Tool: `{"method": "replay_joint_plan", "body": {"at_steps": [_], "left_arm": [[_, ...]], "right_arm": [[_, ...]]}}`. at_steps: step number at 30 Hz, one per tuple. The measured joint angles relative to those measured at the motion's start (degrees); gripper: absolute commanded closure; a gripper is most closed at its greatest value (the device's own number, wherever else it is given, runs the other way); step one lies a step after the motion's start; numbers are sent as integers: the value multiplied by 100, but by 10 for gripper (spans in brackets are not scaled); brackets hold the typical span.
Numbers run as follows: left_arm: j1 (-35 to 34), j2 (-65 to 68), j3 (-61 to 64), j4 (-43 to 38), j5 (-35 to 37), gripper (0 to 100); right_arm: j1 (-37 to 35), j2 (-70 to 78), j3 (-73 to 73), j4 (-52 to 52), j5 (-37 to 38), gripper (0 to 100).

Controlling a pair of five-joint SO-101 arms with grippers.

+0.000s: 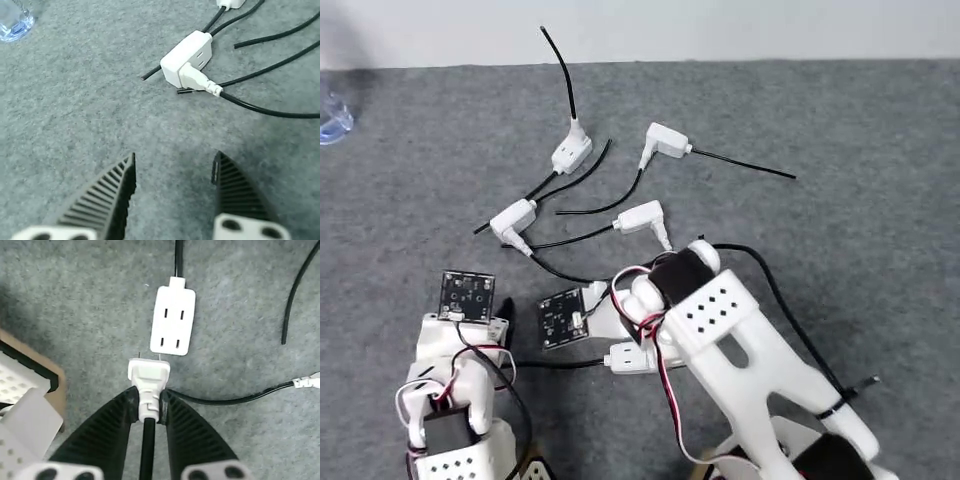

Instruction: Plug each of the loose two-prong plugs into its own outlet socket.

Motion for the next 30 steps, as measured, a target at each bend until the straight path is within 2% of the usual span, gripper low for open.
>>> {"method": "replay_joint_plan", "body": {"at_steps": [14, 22, 30], "left_arm": [[44, 0, 0, 0, -35, 768], [44, 0, 0, 0, -35, 768], [44, 0, 0, 0, -35, 768]], "right_arm": [[35, 334, 273, -809, 167, 991], [536, 387, 264, -870, 545, 991], [563, 431, 466, -1064, 598, 991]]}}
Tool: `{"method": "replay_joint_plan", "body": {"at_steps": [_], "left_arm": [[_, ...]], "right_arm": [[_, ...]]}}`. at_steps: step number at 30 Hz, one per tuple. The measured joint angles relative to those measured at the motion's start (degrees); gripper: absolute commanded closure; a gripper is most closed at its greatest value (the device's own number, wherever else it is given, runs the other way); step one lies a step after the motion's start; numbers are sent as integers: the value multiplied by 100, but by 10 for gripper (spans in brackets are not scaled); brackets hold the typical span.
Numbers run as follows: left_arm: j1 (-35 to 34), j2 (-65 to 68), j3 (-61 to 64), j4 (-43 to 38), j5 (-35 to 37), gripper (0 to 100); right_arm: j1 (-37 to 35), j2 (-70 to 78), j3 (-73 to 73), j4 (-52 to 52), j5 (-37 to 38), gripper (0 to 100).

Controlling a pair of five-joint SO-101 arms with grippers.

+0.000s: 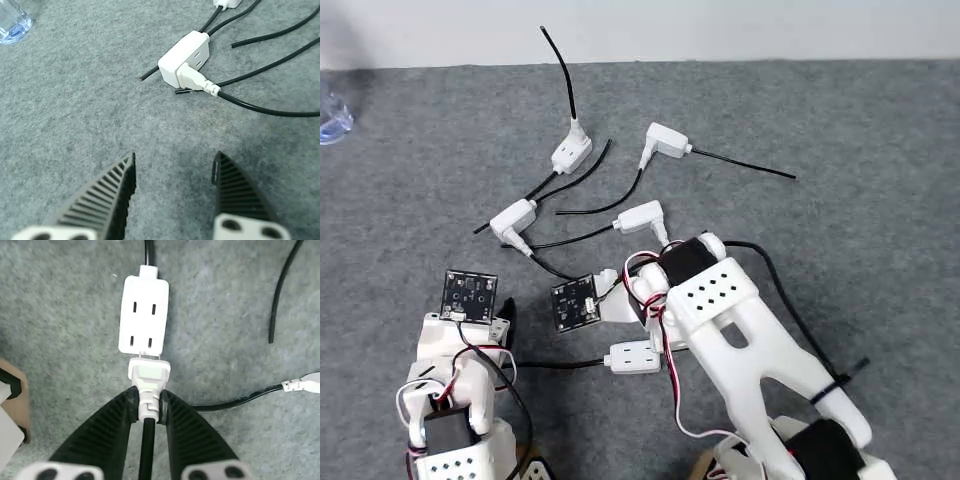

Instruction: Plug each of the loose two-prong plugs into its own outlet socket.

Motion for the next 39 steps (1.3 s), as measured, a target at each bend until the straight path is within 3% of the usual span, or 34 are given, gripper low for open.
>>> {"method": "replay_joint_plan", "body": {"at_steps": [17, 26, 39], "left_arm": [[0, 0, 0, 0, 0, 768], [0, 0, 0, 0, 0, 768], [0, 0, 0, 0, 0, 768]], "right_arm": [[-9, 0, 422, -378, 0, 991], [-466, -9, 448, -422, -123, 991], [-141, 0, 624, -378, -18, 991]]}}
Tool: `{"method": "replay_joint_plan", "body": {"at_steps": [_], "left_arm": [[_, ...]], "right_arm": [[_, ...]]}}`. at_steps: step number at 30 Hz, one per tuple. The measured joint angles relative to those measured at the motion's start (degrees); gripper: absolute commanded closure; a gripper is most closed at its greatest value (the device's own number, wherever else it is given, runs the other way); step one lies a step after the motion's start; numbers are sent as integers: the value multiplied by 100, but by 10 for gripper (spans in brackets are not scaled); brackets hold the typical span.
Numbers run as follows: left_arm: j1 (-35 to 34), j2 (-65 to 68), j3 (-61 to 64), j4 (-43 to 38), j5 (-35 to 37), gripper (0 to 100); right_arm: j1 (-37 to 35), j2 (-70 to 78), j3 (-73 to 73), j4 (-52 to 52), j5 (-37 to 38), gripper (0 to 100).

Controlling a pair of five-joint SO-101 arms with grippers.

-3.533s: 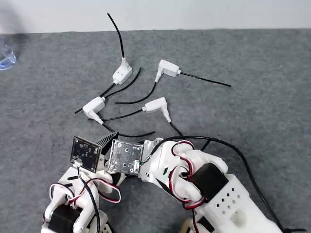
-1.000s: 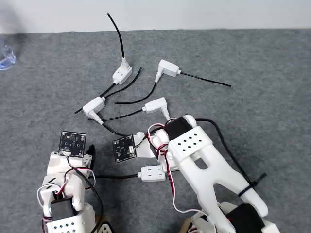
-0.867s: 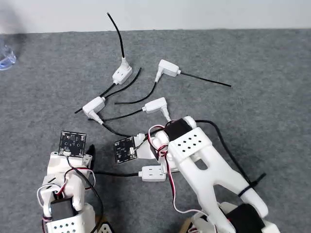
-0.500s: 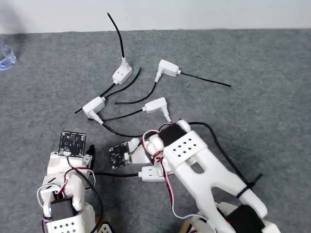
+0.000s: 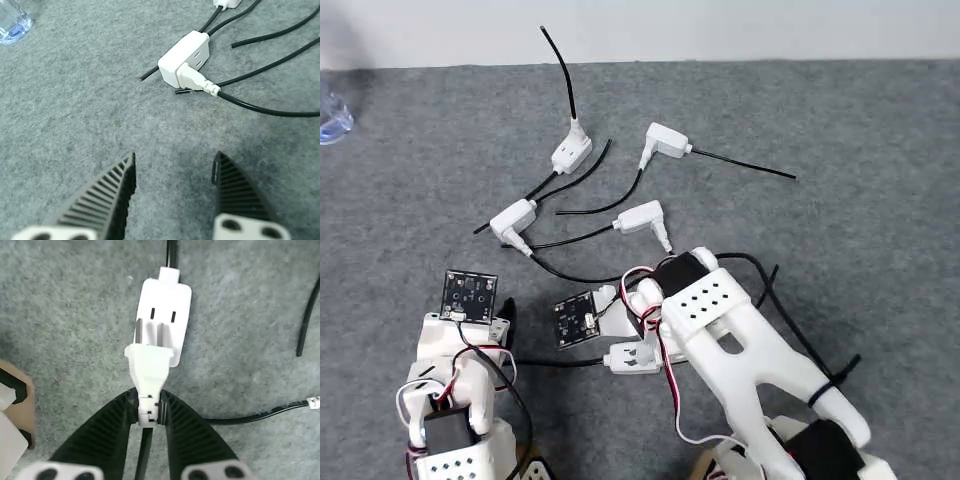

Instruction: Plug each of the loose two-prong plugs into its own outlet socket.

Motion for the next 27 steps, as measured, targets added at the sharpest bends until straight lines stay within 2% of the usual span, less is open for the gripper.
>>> {"method": "replay_joint_plan", "body": {"at_steps": [12, 18, 23, 27], "left_arm": [[0, 0, 0, 0, 0, 768], [0, 0, 0, 0, 0, 768], [0, 0, 0, 0, 0, 768], [0, 0, 0, 0, 0, 768]], "right_arm": [[114, -88, -149, 105, 18, 991], [747, 510, -149, -1292, 18, 991], [721, 1495, -149, -2295, -105, 991], [818, 1802, -149, -2523, -149, 989]]}}
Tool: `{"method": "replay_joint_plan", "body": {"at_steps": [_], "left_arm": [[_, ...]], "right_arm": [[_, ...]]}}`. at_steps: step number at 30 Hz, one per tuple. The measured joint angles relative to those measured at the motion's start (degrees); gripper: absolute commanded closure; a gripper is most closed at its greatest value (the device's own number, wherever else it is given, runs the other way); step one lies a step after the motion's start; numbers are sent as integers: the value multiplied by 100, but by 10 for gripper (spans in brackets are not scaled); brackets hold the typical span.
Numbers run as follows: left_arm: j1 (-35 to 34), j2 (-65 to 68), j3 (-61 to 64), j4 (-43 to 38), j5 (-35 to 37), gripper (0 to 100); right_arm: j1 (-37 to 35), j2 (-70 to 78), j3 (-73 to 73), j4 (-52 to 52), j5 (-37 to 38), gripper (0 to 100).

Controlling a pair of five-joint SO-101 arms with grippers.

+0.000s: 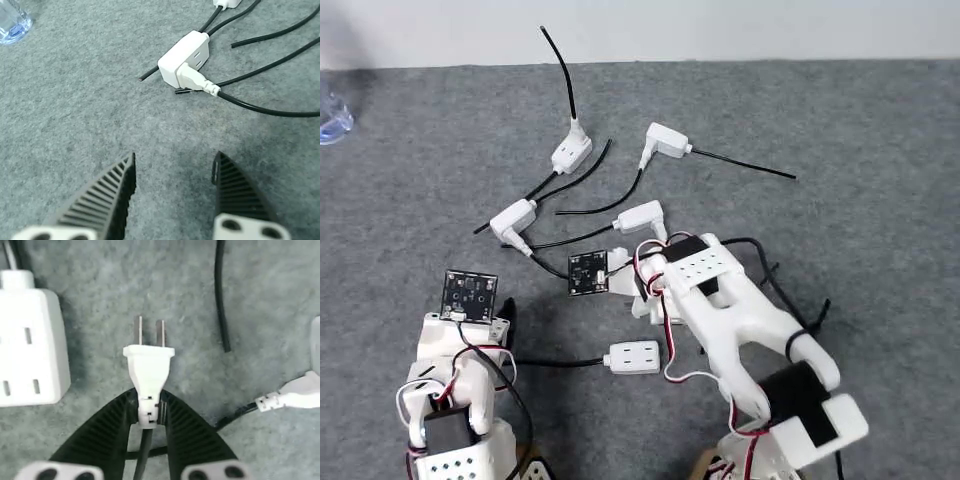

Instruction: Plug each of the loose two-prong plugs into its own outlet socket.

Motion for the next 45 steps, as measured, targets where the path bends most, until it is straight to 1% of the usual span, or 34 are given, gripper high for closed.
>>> {"method": "replay_joint_plan", "body": {"at_steps": [2, 3, 7, 8, 9, 11, 17, 29, 37, 39, 41, 42, 44, 45], "left_arm": [[0, 0, 0, 0, 0, 768], [0, 0, 0, 0, 0, 768], [0, 0, 0, 0, 0, 768], [0, 0, 0, 0, 0, 768], [0, 0, 0, 0, 0, 768], [0, 0, 0, 0, 0, 768], [0, 0, 0, 0, 0, 768], [0, 0, 0, 0, 0, 768], [0, 0, 0, 0, 0, 768], [0, 0, 0, 0, 0, 768], [0, 0, 0, 0, 0, 768], [0, 0, 0, 0, 0, 768], [0, 0, 0, 0, 0, 768], [0, 0, 0, 0, 0, 768]], "right_arm": [[35, 0, 0, 0, 0, 971], [62, 0, 0, 18, 0, 936], [35, 0, 0, 220, 0, 732], [26, -9, 0, 299, 0, 705], [18, -26, 0, 387, 0, 699], [-70, -114, 0, 492, 0, 714], [-343, -220, 0, 536, 0, 801], [-396, -53, 0, 211, -18, 808], [-387, 440, -167, 202, -26, 816], [-387, 598, -299, 202, -26, 874], [-387, 721, -431, 202, -26, 978], [-378, 765, -510, 202, -26, 998], [-378, 818, -633, 176, -26, 947], [-378, 818, -677, 176, -26, 938]]}}
